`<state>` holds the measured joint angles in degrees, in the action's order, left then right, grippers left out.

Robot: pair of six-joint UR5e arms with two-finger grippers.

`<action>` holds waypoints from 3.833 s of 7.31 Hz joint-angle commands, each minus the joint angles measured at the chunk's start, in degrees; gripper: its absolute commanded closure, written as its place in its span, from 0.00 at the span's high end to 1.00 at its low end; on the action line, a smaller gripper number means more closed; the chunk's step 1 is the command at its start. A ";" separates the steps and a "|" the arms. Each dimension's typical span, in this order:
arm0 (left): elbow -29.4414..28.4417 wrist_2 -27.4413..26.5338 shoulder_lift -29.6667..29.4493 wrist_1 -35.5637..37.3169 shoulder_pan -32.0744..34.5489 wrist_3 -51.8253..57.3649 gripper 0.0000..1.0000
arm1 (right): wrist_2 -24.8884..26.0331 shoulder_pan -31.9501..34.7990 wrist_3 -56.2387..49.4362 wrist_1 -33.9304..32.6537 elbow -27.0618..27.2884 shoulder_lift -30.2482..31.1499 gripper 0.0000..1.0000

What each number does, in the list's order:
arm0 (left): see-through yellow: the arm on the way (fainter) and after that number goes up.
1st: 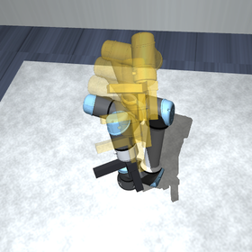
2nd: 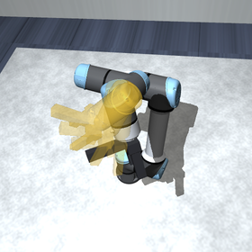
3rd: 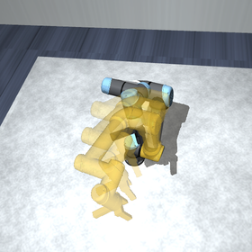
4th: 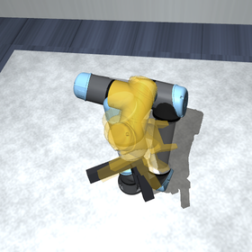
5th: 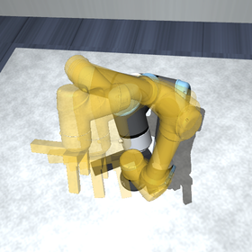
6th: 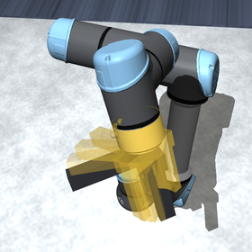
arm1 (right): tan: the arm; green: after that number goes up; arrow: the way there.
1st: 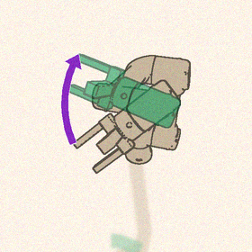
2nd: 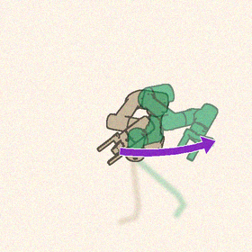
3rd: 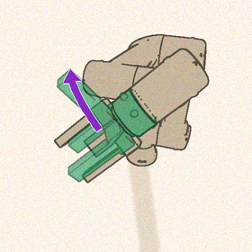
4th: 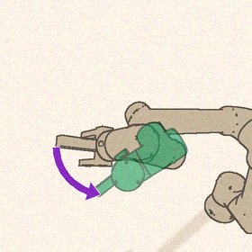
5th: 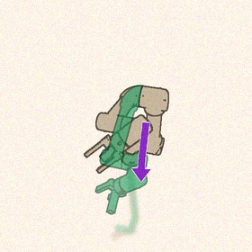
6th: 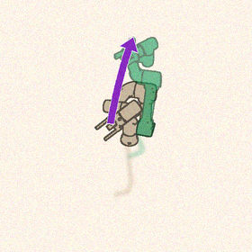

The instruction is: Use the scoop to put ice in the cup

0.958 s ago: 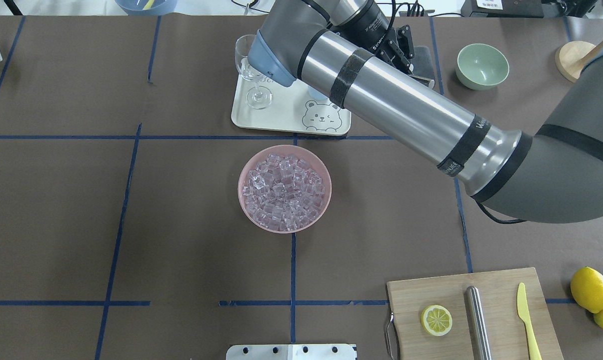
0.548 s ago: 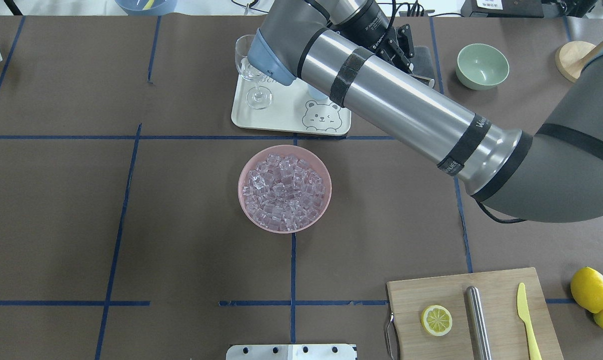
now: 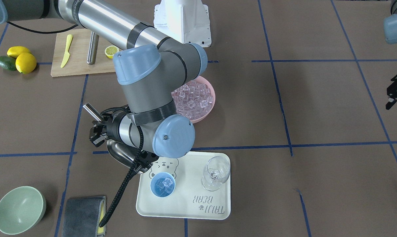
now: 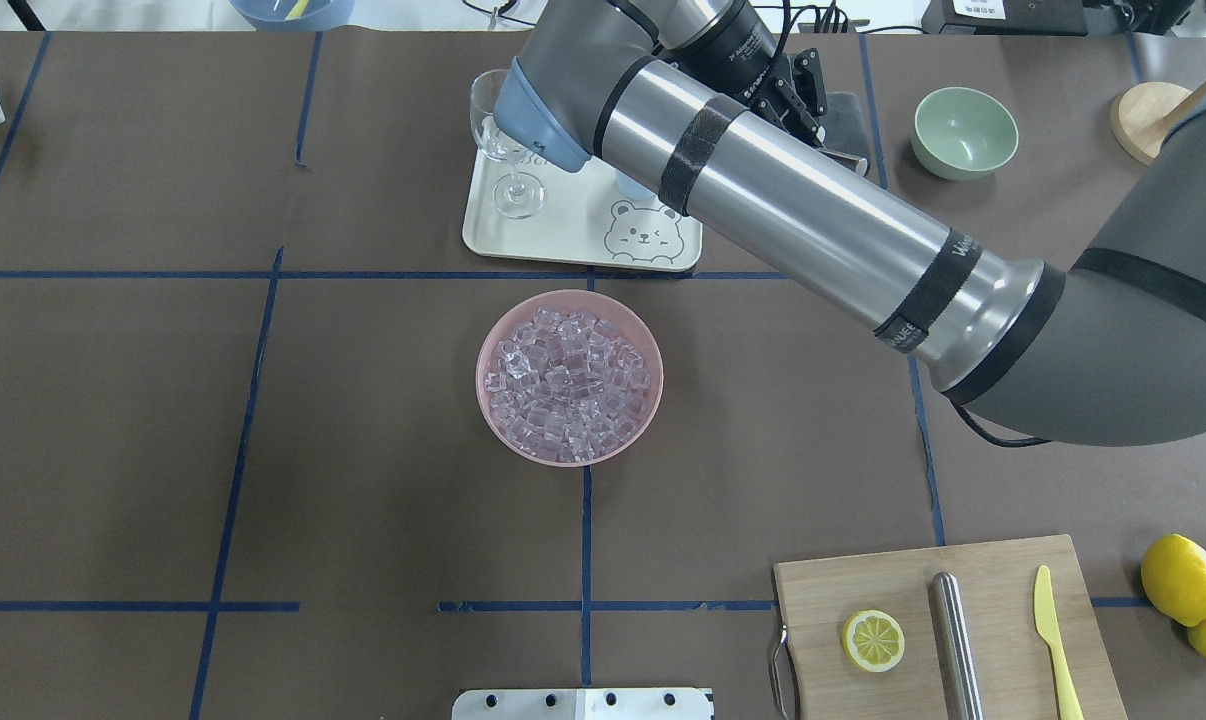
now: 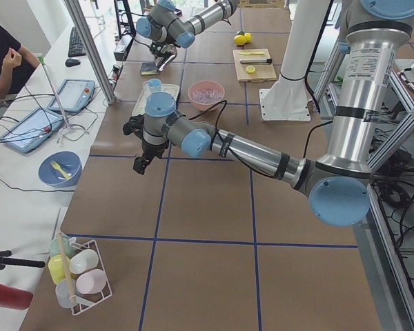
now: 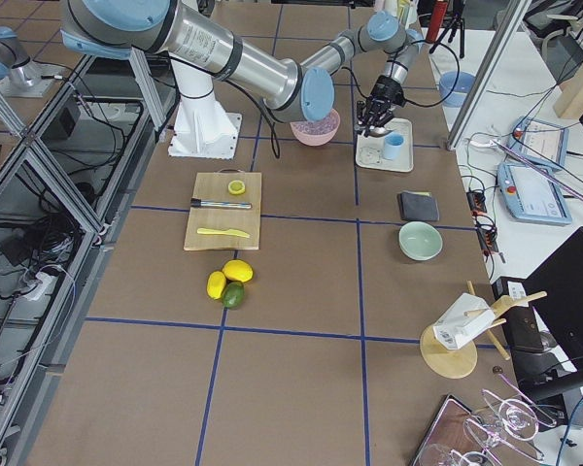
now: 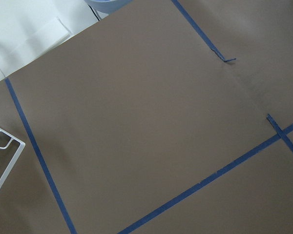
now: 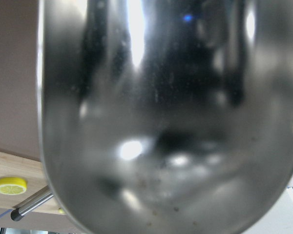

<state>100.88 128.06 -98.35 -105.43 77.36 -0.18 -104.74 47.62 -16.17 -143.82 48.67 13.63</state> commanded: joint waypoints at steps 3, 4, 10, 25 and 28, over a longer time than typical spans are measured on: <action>-0.60 -0.17 -0.53 1.18 0.07 -0.26 1.00 | -3.53 2.64 10.09 0.21 11.31 6.03 0.00; -0.51 -0.26 -0.62 3.28 0.07 -0.35 1.00 | -5.54 3.70 10.10 0.30 17.54 10.32 0.00; -0.78 -0.79 0.25 10.13 0.15 -0.44 1.00 | -16.01 11.88 19.82 10.43 55.87 47.74 0.00; -2.80 -0.09 5.19 25.98 8.94 12.04 1.00 | -21.02 0.99 53.96 66.24 53.71 77.60 0.00; -2.80 -0.17 4.92 25.98 8.94 12.13 1.00 | -20.86 0.28 53.96 59.89 57.07 77.52 0.39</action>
<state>98.08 127.95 -93.32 -79.45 86.31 11.88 -125.77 48.09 37.79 -82.75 105.31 91.18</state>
